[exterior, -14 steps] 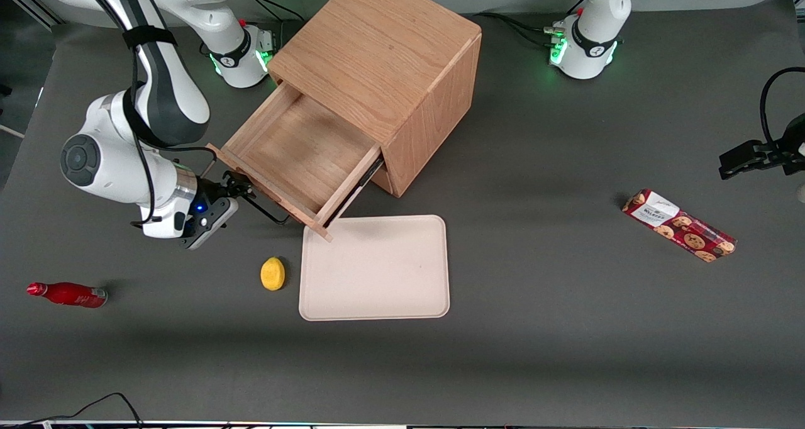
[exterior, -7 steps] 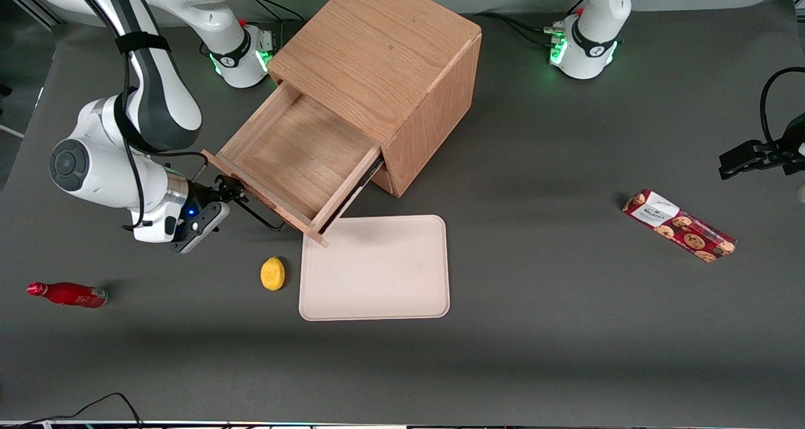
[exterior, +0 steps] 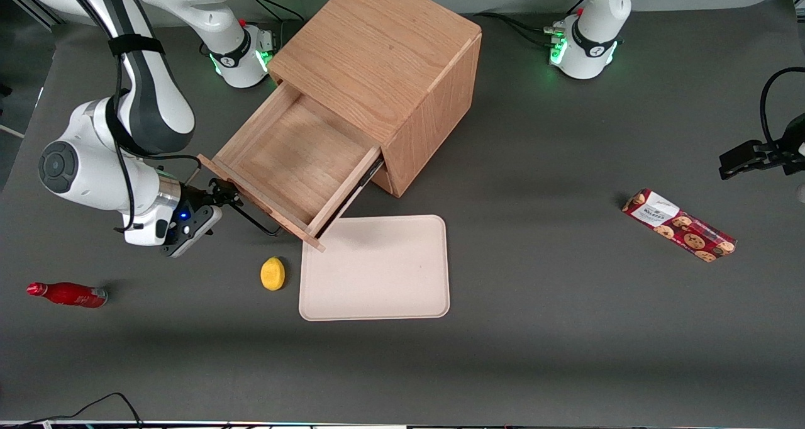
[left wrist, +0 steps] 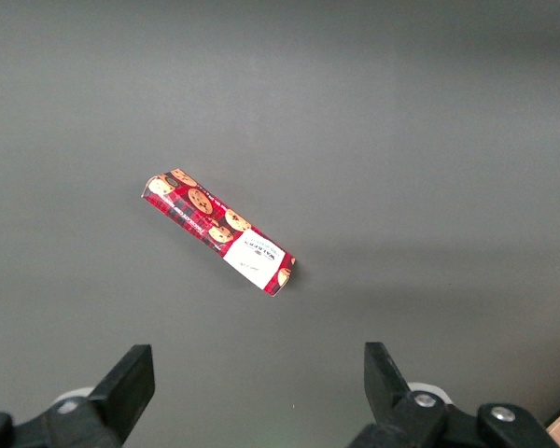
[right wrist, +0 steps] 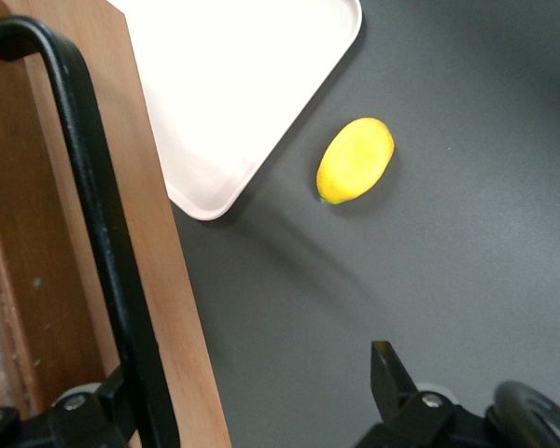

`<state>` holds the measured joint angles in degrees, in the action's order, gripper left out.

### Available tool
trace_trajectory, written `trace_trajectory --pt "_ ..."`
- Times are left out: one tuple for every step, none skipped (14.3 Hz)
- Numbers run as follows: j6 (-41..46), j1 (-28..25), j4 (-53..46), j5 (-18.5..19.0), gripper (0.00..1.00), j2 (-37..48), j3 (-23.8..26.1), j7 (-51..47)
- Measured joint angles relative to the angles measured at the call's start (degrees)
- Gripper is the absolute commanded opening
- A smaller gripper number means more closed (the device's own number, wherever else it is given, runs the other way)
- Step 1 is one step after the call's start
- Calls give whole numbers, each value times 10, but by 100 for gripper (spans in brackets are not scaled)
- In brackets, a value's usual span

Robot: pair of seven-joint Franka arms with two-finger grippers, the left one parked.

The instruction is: Open upper drawer

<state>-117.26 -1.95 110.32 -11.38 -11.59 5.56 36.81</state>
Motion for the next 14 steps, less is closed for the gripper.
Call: trace_trajectory --pt "0 0 -2 0 100 -1 0 0" --pt "0 0 -2 0 100 -1 -1 0" --pt "0 0 -2 0 100 -1 -2 0" --pt "2 0 -3 0 100 -1 -2 0" --pt "5 0 -5 0 100 -1 -2 0" --pt "13 0 -11 0 100 -1 -2 0" --pt "29 0 -19 1 100 0 -3 0" --pt "45 1 -30 1 100 1 -3 0" --pt "62 2 -42 2 100 3 -4 -1" --pt "75 4 -52 2 100 6 -5 -3" --pt "83 6 -62 2 100 11 -6 -8" --pt "86 10 -68 5 100 19 -6 -13" --pt "88 12 -73 11 100 29 -8 -21" --pt "94 13 -76 16 100 41 -15 -36"
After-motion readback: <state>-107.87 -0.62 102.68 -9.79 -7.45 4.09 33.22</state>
